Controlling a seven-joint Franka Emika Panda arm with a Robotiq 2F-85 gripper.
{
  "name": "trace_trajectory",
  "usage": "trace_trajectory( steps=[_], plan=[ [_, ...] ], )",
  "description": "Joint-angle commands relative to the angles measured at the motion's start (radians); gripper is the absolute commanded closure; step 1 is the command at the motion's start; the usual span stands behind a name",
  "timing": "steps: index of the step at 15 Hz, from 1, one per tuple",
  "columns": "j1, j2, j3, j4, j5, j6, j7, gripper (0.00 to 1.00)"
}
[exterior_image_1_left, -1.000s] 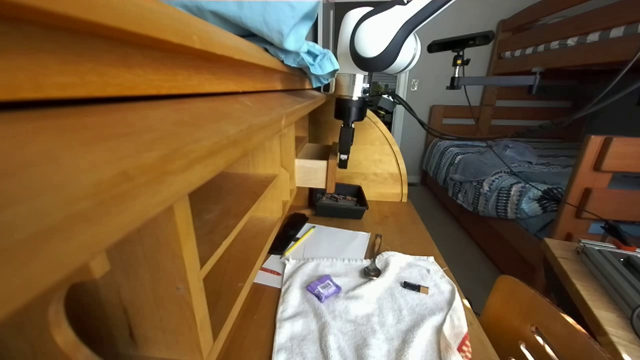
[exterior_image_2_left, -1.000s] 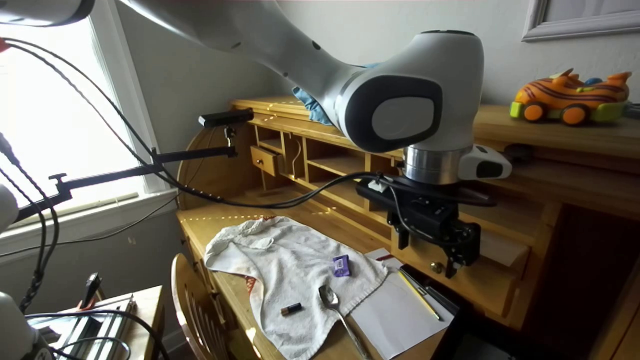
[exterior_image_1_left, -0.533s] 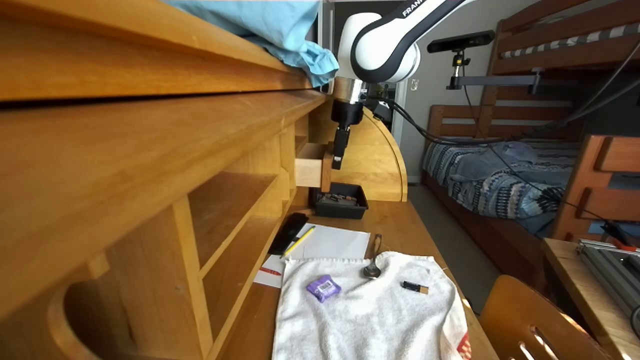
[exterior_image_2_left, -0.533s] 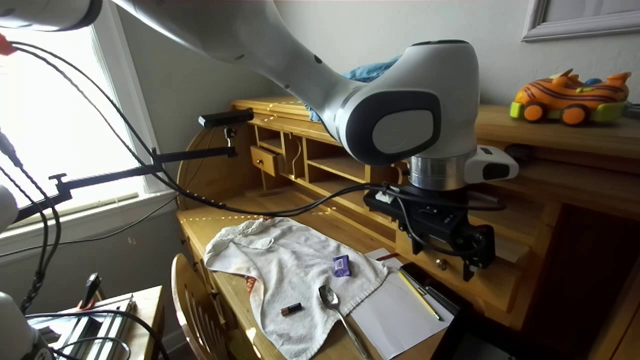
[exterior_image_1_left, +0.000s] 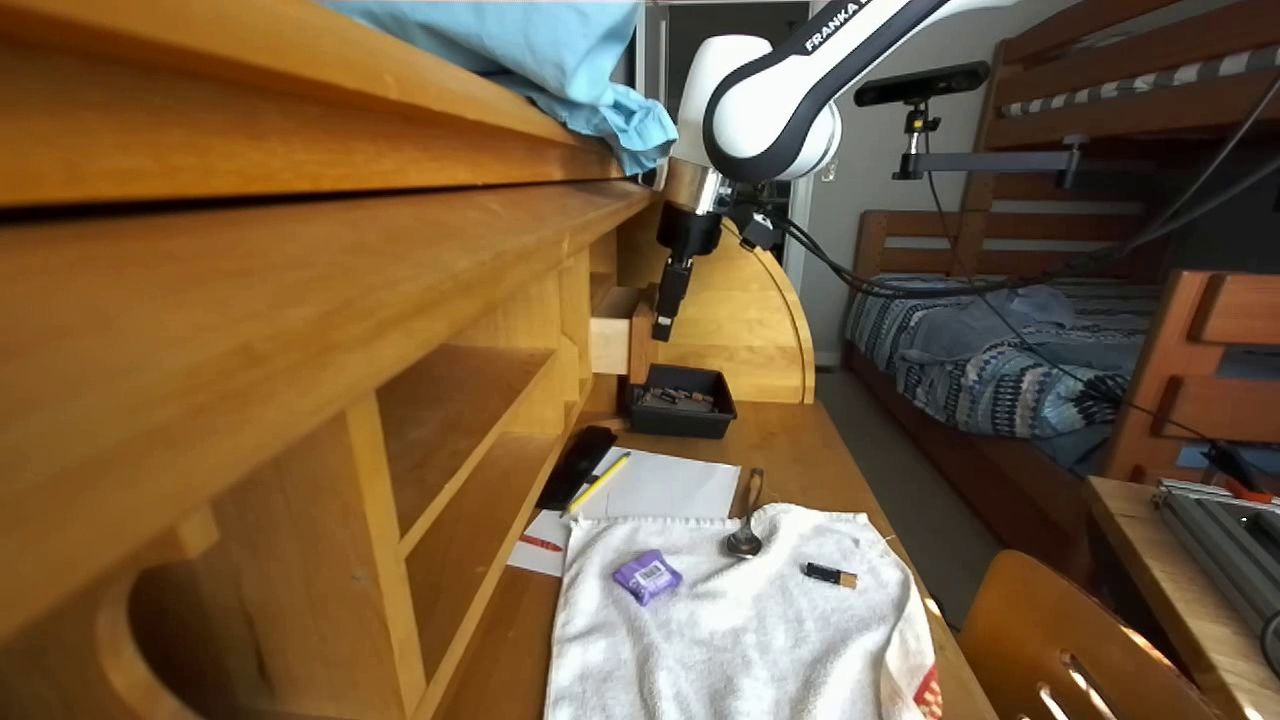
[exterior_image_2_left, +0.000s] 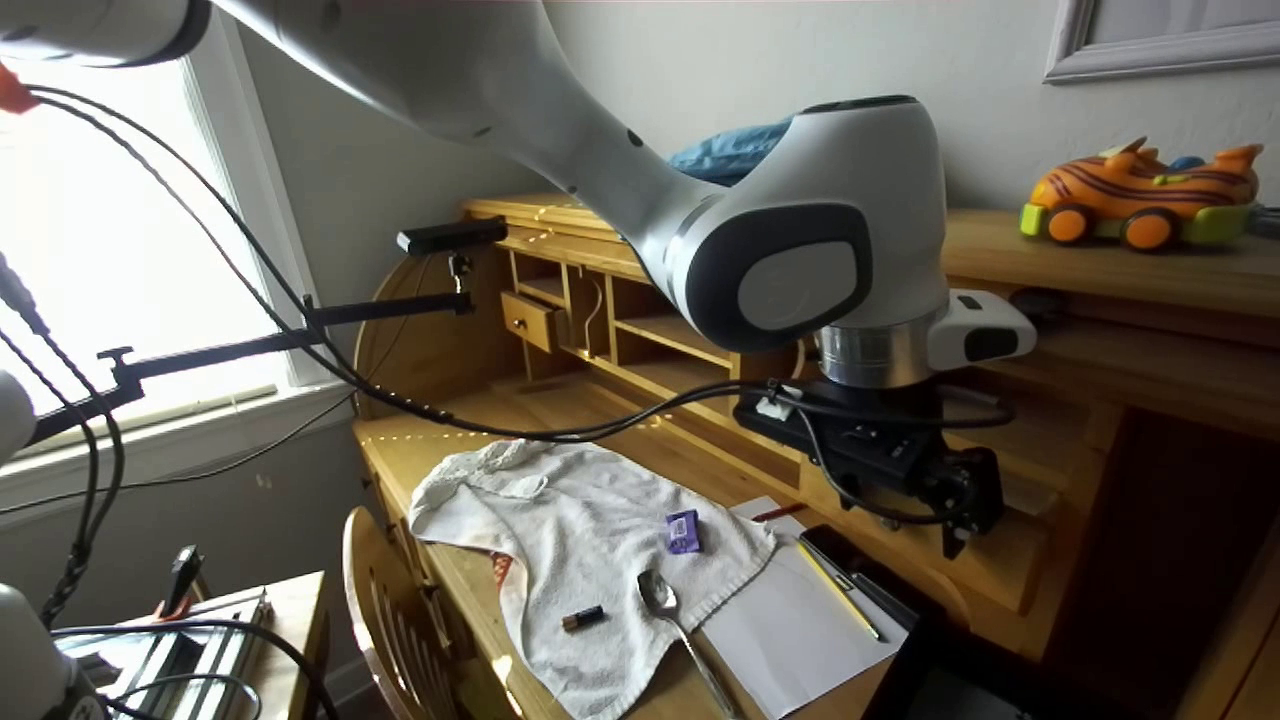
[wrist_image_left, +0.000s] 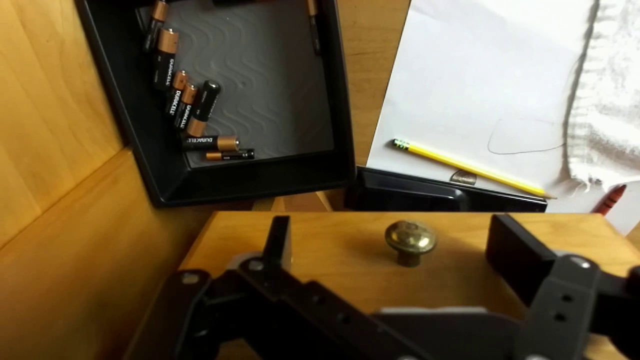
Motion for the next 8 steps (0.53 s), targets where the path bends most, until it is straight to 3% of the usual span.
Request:
trace_trajectory(
  steps=[1, 8],
  plan=[
    [0.003, 0.041, 0.006, 0.042, -0.019, 0.051, 0.019, 0.0],
    [0.0, 0.06, 0.016, 0.06, -0.016, 0.088, 0.016, 0.0]
  ],
)
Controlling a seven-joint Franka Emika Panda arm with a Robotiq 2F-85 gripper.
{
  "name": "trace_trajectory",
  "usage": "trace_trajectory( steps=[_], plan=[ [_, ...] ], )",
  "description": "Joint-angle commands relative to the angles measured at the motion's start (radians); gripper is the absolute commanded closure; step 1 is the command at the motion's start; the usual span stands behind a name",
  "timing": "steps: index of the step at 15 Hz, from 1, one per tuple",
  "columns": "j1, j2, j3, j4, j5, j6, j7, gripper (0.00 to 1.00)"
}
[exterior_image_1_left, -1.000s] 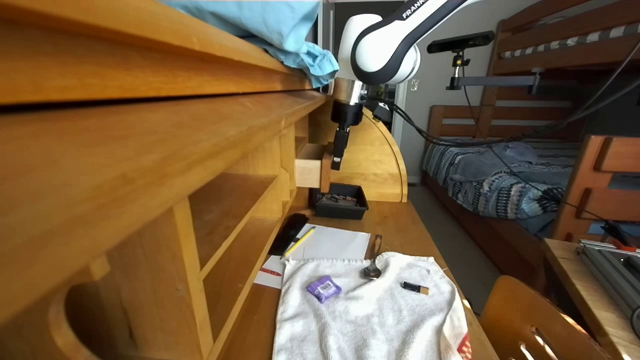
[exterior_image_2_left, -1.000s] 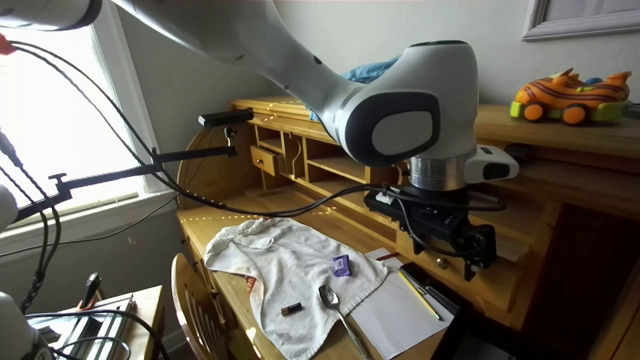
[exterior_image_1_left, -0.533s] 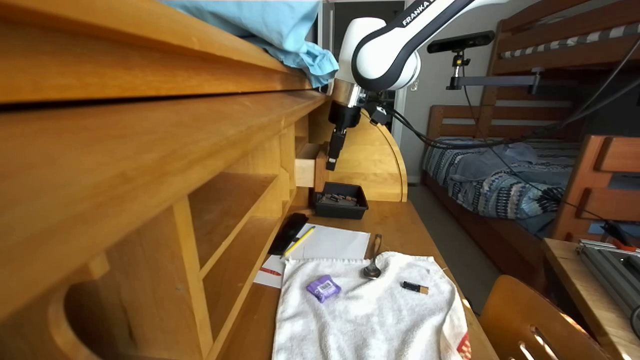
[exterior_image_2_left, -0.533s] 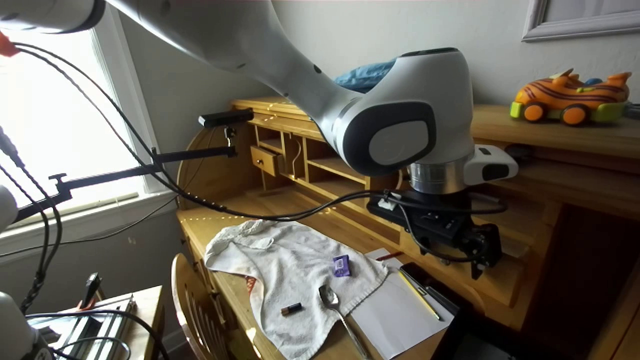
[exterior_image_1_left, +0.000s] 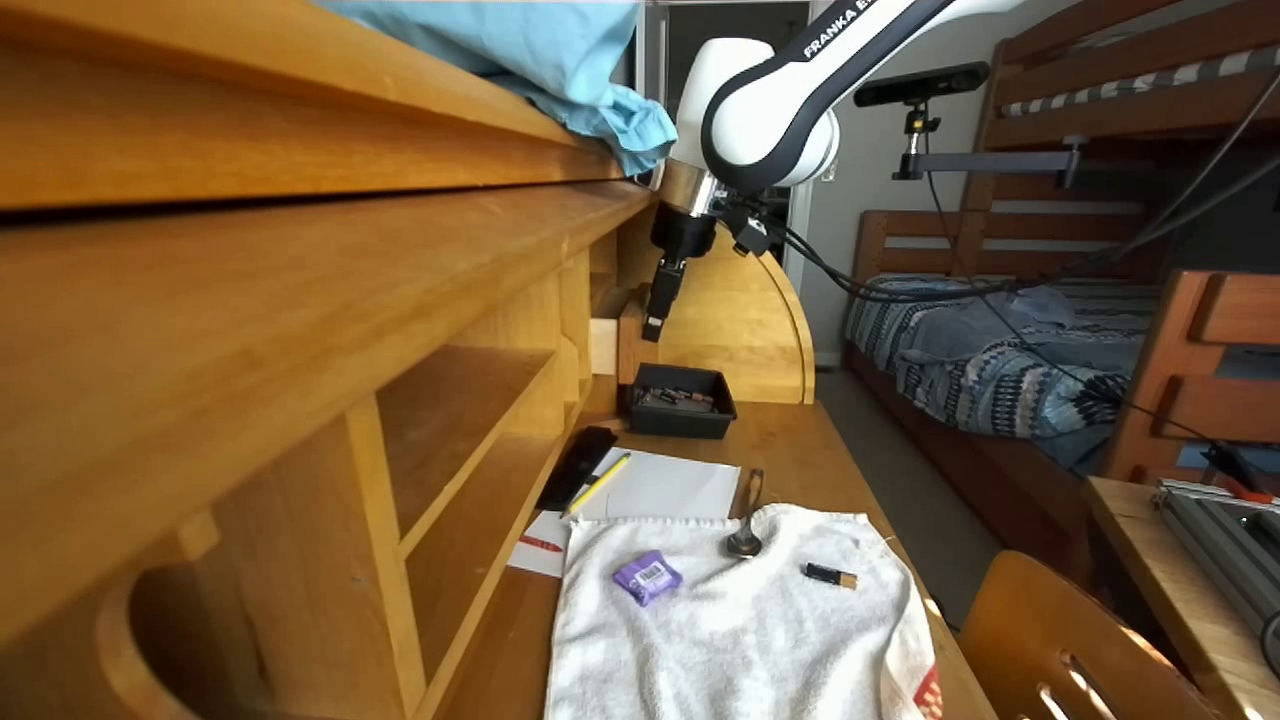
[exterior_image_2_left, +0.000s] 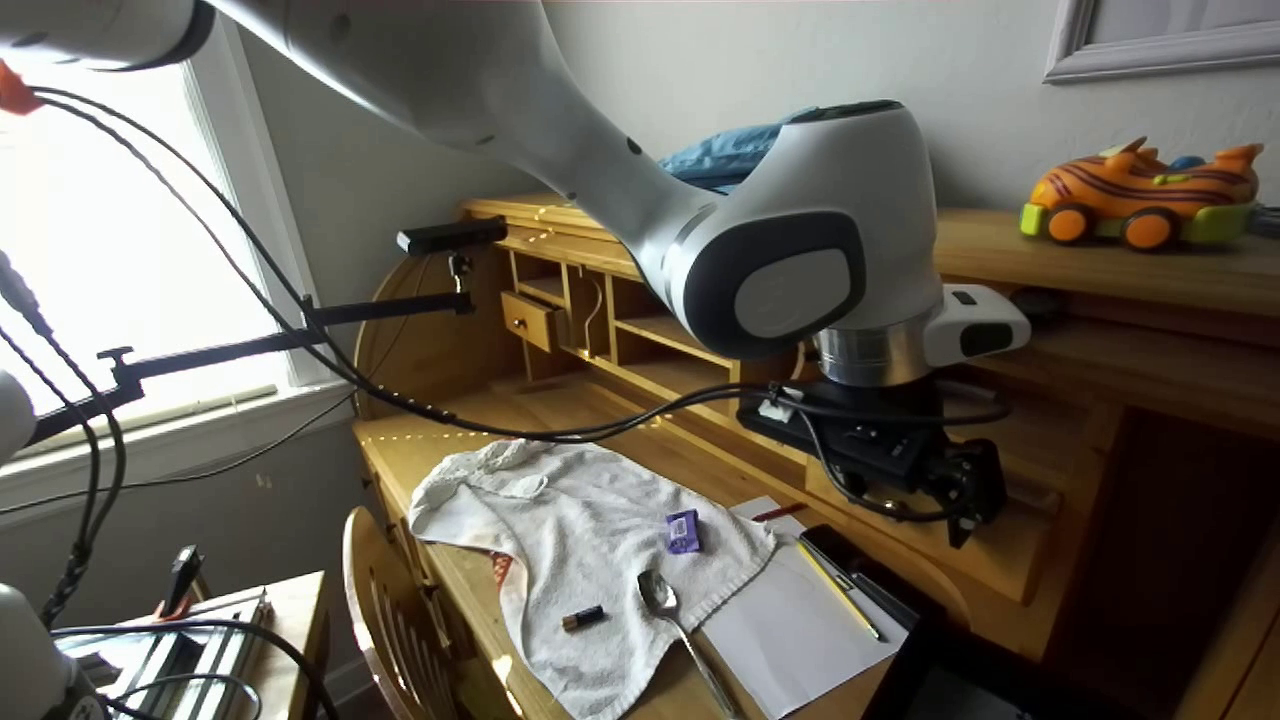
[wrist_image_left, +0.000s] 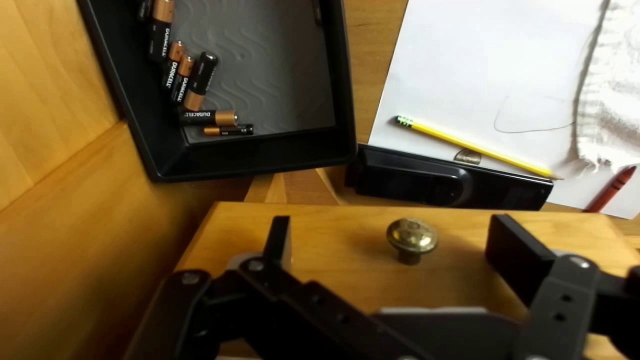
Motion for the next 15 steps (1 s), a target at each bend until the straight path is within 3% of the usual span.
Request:
trace_trajectory(
  steps=[1, 8, 15],
  plan=[
    [0.0, 0.055, 0.001, 0.067, -0.02, 0.026, 0.018, 0.0],
    [-0.011, 0.066, 0.002, 0.081, -0.012, 0.034, 0.01, 0.0],
    [-0.01, -0.029, 0.008, 0.039, 0.02, -0.201, 0.042, 0.0]
  ],
)
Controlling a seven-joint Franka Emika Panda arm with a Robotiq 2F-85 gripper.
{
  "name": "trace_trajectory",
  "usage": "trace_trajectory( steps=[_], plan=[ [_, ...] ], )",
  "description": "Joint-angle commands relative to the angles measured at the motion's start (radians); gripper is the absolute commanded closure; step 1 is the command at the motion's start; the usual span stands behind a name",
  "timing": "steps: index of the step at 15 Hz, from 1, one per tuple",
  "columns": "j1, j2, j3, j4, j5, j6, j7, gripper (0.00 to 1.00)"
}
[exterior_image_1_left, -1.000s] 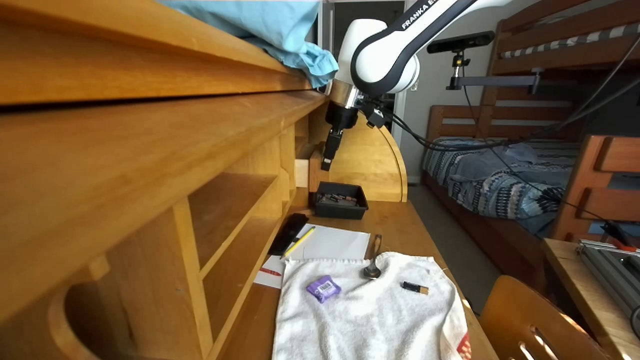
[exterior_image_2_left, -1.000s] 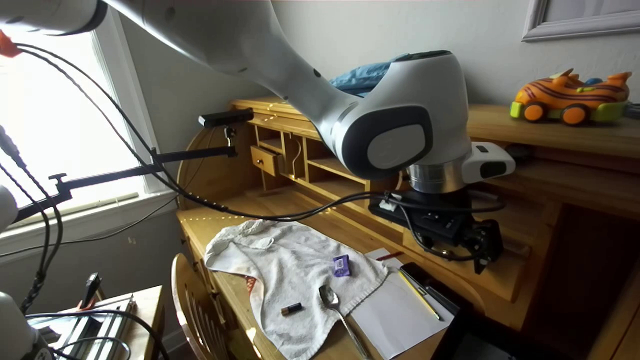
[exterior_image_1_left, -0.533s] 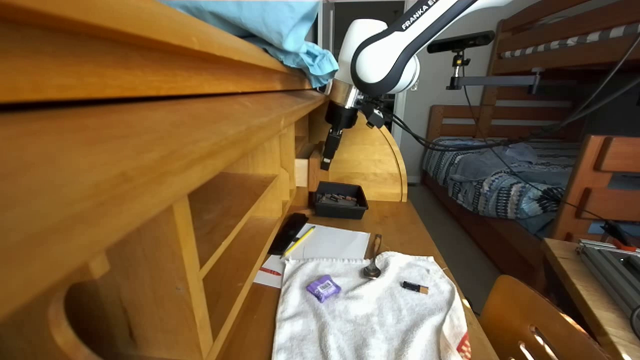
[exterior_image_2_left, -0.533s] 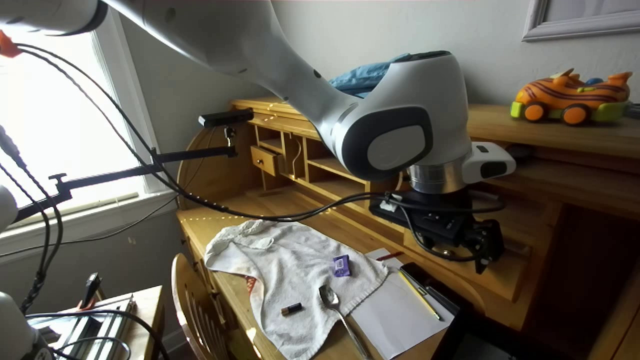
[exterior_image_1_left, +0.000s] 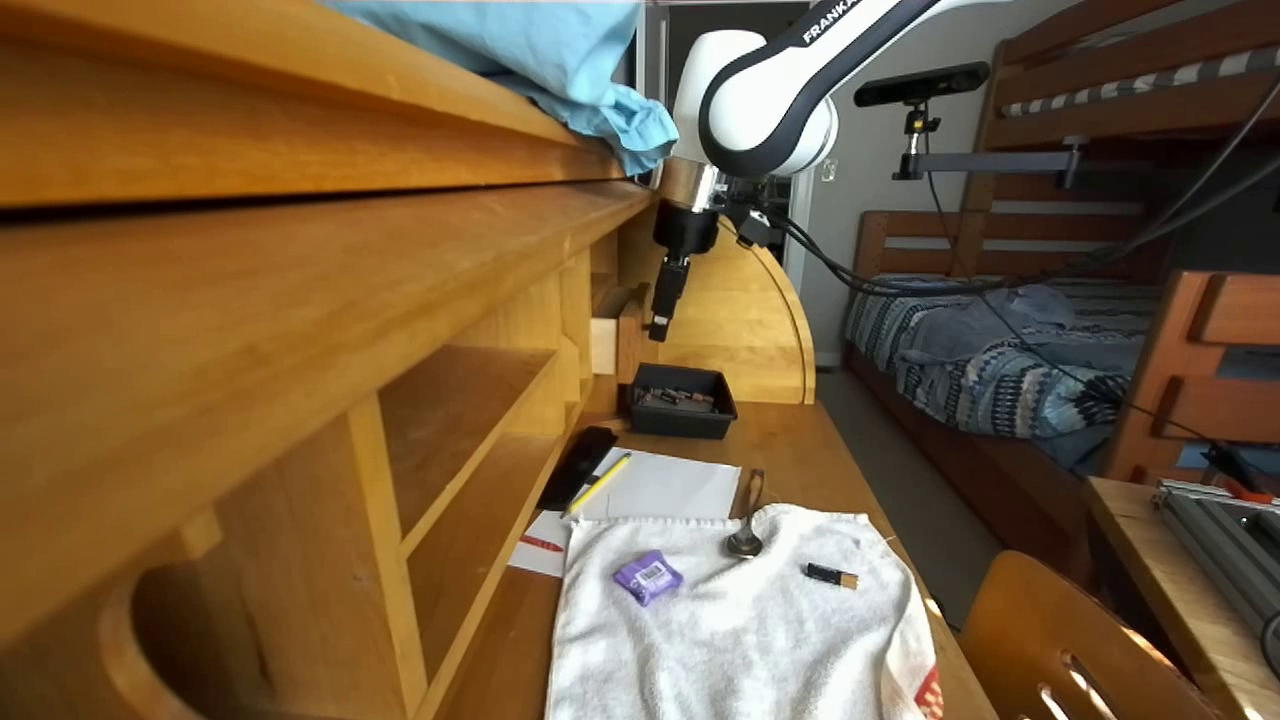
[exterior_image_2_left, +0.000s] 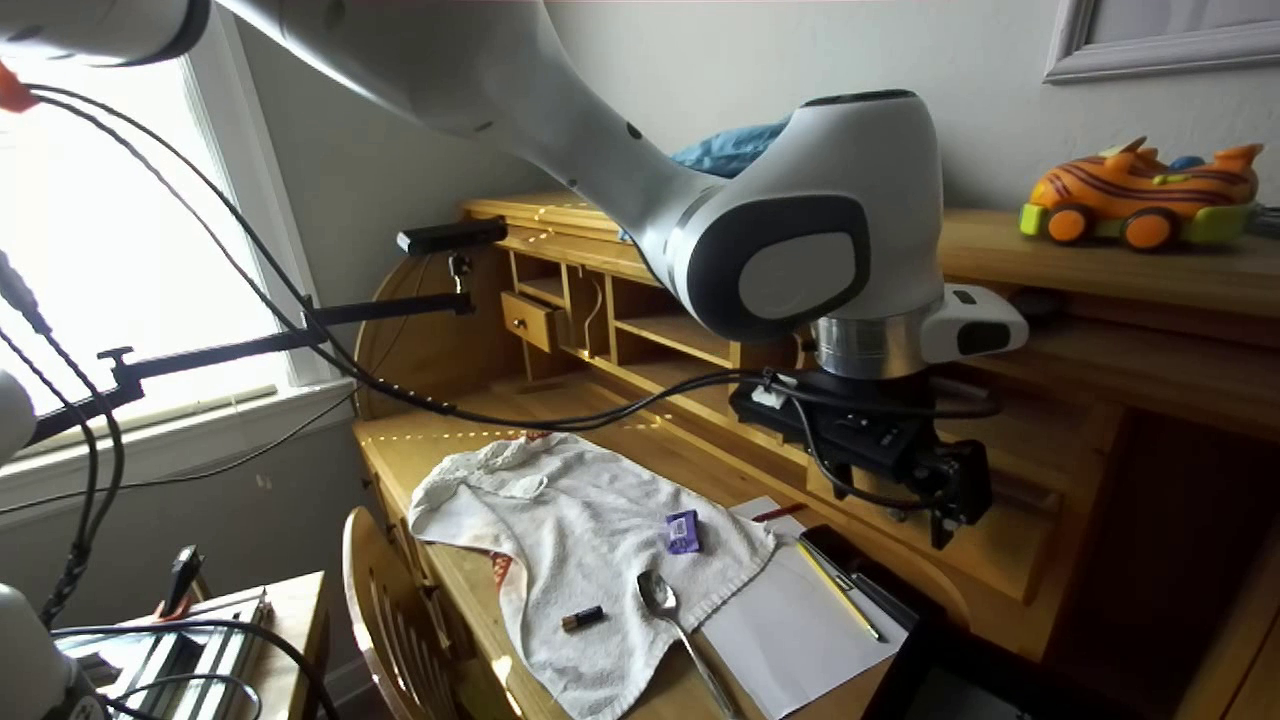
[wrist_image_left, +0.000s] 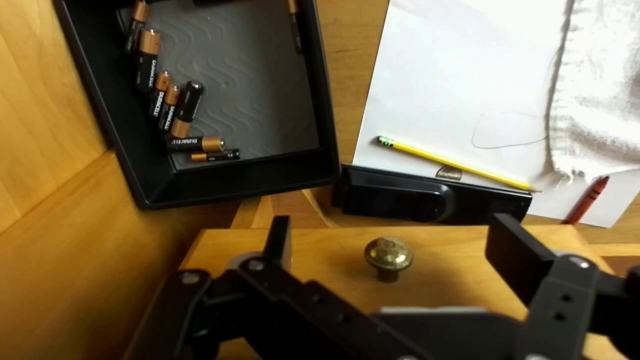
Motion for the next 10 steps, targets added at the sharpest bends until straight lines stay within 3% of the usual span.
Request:
trace_trajectory(
  steps=[1, 10],
  plan=[
    [0.002, -0.021, -0.012, 0.019, -0.009, -0.113, 0.041, 0.0],
    [0.006, 0.062, -0.013, 0.067, -0.024, 0.084, 0.041, 0.0]
  ],
)
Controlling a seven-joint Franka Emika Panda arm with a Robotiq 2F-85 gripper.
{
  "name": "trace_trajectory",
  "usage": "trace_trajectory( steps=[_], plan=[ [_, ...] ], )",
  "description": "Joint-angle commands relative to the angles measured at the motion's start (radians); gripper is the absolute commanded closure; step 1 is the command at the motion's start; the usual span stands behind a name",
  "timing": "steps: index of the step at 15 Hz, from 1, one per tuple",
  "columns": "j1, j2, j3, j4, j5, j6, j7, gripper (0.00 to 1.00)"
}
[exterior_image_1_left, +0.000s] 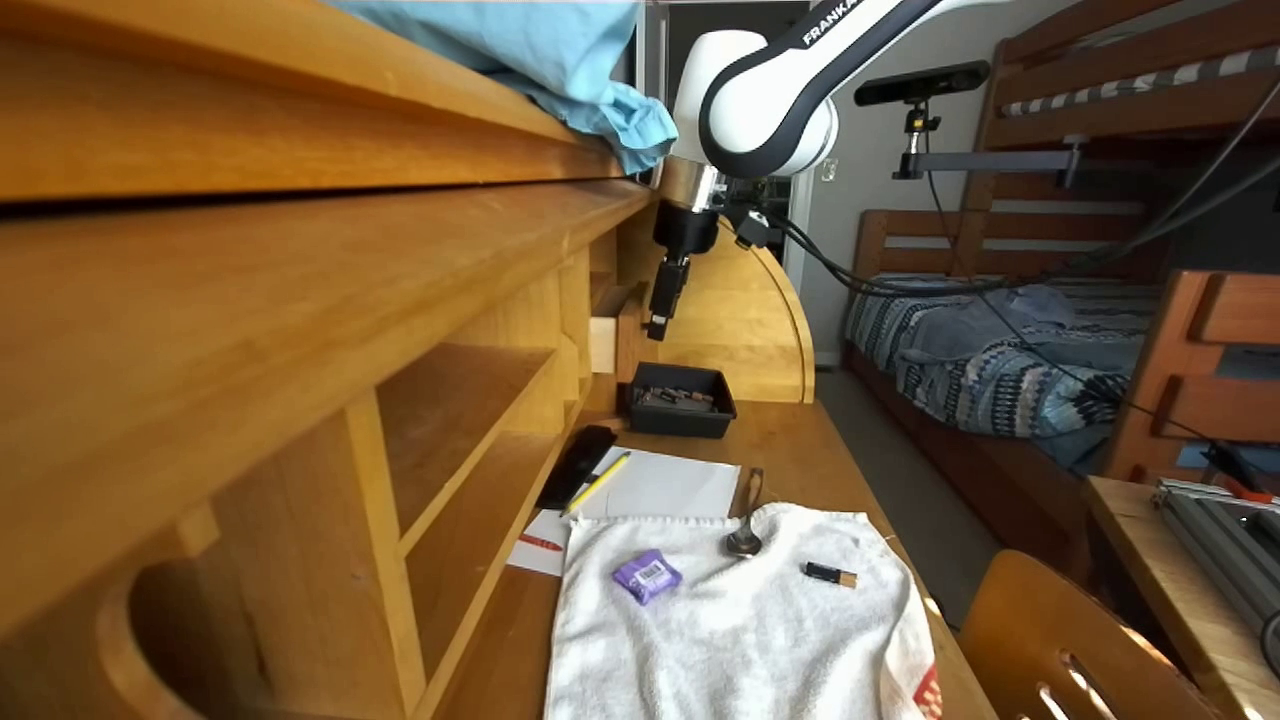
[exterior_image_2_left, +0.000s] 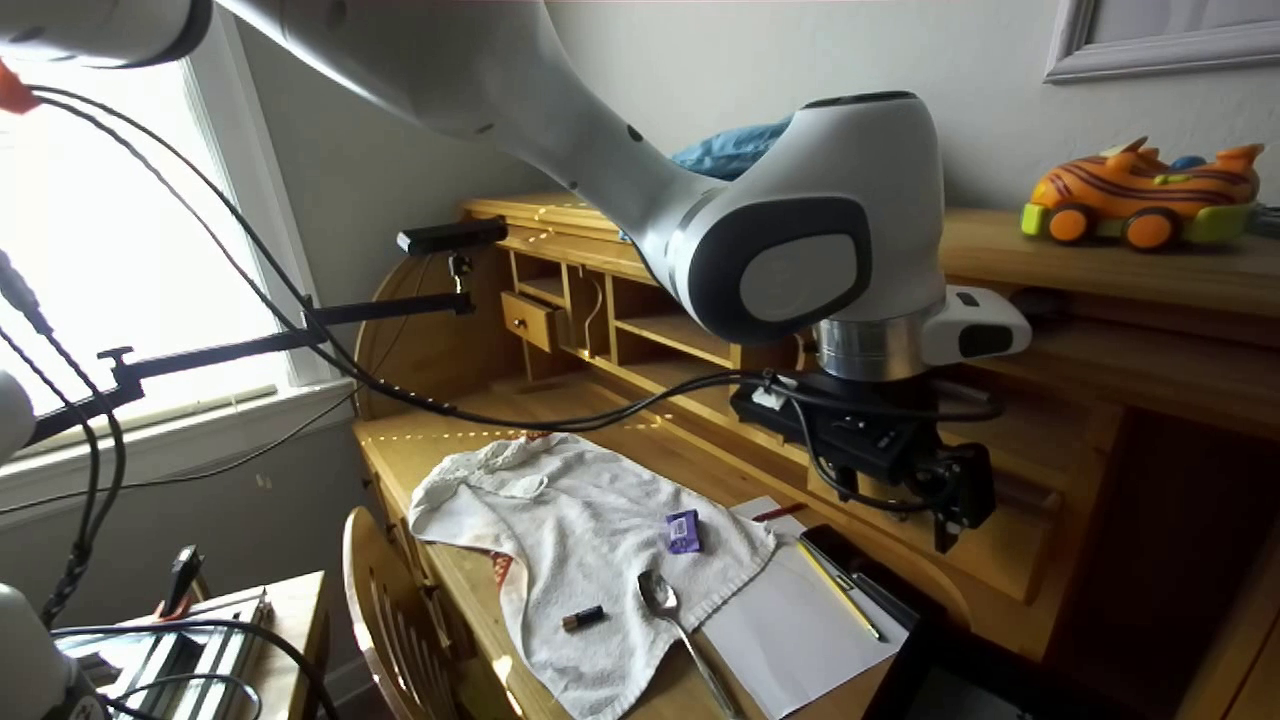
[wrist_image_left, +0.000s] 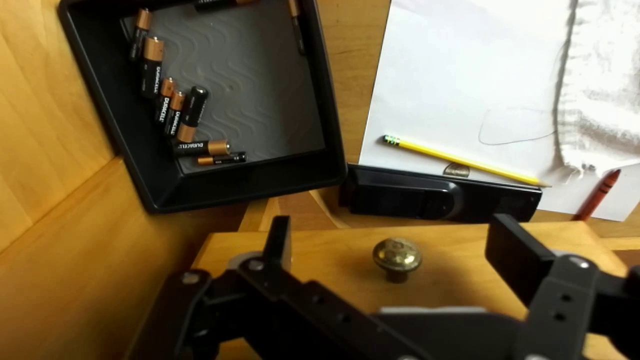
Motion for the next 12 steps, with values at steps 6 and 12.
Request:
trace_trajectory(
  steps=[6, 12],
  plan=[
    [-0.016, 0.084, 0.008, 0.095, -0.003, 0.102, -0.011, 0.0],
    [-0.046, 0.088, 0.033, 0.111, 0.025, 0.078, -0.051, 0.0]
  ],
)
